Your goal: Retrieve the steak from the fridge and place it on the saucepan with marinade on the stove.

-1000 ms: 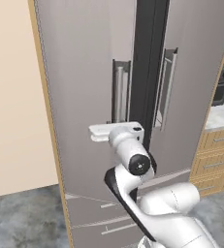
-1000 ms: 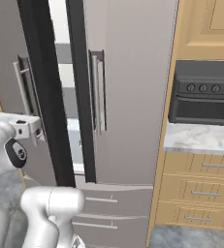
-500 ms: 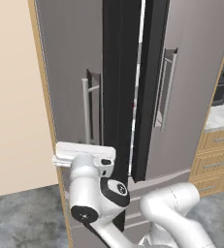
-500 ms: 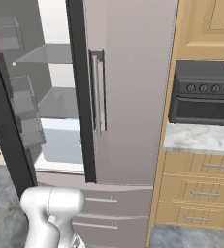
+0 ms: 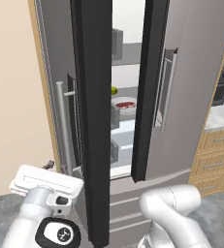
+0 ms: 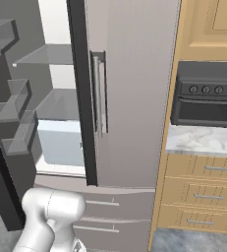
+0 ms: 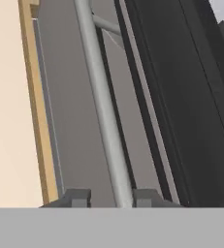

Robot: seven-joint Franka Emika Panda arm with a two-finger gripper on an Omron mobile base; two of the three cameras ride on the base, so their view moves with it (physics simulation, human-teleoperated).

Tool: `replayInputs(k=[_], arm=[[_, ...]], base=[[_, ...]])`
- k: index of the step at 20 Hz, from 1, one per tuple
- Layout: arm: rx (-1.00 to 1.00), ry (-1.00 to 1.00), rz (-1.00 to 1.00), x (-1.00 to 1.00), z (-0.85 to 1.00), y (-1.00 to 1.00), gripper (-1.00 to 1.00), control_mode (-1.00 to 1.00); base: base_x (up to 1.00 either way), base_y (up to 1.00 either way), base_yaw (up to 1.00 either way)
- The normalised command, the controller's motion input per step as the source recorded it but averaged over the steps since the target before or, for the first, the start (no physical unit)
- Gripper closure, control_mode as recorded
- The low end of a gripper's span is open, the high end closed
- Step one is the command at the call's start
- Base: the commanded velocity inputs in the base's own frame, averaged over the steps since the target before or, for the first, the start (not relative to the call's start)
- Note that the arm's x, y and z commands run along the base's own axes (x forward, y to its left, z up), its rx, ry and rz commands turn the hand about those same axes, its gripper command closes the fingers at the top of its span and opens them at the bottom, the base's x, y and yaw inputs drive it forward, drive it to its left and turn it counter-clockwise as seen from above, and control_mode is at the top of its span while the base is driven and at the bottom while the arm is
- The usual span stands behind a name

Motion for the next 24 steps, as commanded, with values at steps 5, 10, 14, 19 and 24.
replayInputs(k=[5,10,14,19,24], arm=[[0.17,-0.02,0.01,-1.00,0.22,-0.22,-1.00,-1.00],[0.43,0.10,0.00,-1.00,0.68,-1.00,-1.00,-1.00],[0.40,0.17,0.00,-0.76,0.80,-1.00,-1.00,-1.00],[0.35,0.24,0.04,-0.29,0.46,-1.00,-1.00,-1.00],[0.25,0.22,0.14,0.02,0.34,-1.00,-1.00,-1.00]], base=[[0.00,0.00,0.00],[0.00,0.00,0.00],[0.00,0.00,0.00],[0.00,0.00,0.00],[0.00,0.00,0.00]])
